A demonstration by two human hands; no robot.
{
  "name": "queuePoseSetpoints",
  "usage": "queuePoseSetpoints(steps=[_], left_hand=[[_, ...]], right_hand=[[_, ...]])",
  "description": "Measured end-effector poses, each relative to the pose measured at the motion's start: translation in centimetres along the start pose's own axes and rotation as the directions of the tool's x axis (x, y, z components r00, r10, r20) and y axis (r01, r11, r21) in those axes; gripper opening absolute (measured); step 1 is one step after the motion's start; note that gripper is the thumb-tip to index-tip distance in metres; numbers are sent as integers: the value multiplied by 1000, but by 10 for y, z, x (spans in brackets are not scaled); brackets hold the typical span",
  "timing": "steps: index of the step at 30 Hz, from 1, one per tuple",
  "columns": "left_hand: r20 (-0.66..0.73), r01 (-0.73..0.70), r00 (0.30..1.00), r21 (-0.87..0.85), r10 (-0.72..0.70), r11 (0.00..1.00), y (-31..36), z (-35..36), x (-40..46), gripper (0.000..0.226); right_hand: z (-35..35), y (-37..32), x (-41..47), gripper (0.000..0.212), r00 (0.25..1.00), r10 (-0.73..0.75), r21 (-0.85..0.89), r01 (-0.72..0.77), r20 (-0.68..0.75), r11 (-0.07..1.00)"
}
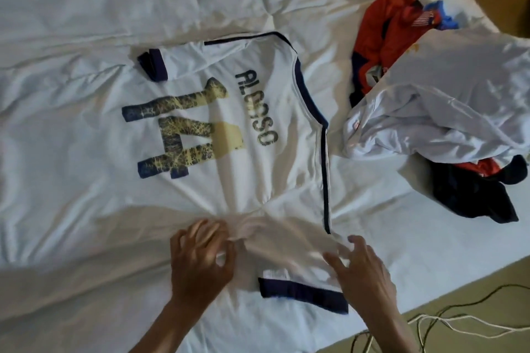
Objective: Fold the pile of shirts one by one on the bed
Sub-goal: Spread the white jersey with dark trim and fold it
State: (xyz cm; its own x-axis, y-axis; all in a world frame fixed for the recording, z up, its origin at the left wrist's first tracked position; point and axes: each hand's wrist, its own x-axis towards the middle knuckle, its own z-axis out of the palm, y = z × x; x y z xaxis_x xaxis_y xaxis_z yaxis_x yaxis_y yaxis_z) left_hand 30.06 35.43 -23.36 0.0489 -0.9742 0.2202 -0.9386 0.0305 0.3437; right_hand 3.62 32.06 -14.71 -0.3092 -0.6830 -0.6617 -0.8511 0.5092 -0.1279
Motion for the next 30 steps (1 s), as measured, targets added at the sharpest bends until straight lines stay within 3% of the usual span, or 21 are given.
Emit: queuePoseSetpoints(steps=[2,5,8,10,15,17,20,23,26,28,30], left_hand=[[6,-20,1000,-11,20,1000,3,1,19,20],[53,21,998,-47,-18,999,11,12,64,30],[114,35,993,-56,-29,998,15,32,109,38],[139,21,990,-47,-14,999,10,48,135,43],[200,21,980,-2,-20,1000,-20,70,177,51],[204,-22,979,21,17,1000,-42,73,187,49],[177,-59,983,61,47,996,-72,72,212,49],[181,-33,983,54,23,998,-82,74,240,55],[227,-2,974,73,-15,997,-83,83,252,61],[238,5,971,81,-24,997,-84,89,250,62],[235,-4,972,76,-15,997,-85,91,249,63]], right_hand=[[-20,-35,16,64,986,-77,4,79,-149,997],[-32,-93,66,54,908,-239,150,304,-345,941],[-37,-138,125,52,852,-250,164,358,-460,919],[-45,-157,159,50,856,-203,160,311,-475,937],[-75,-153,209,24,935,-139,164,201,-327,966],[-81,-149,217,29,936,-106,86,142,-335,986],[-79,-178,219,56,853,-262,-117,235,-452,965],[-84,-245,217,59,626,-587,-156,604,-514,781],[-87,-321,231,55,451,-807,-299,766,-381,569],[-86,-364,243,59,448,-874,-436,759,-188,483],[-87,-393,256,51,459,-888,-593,705,-34,388]])
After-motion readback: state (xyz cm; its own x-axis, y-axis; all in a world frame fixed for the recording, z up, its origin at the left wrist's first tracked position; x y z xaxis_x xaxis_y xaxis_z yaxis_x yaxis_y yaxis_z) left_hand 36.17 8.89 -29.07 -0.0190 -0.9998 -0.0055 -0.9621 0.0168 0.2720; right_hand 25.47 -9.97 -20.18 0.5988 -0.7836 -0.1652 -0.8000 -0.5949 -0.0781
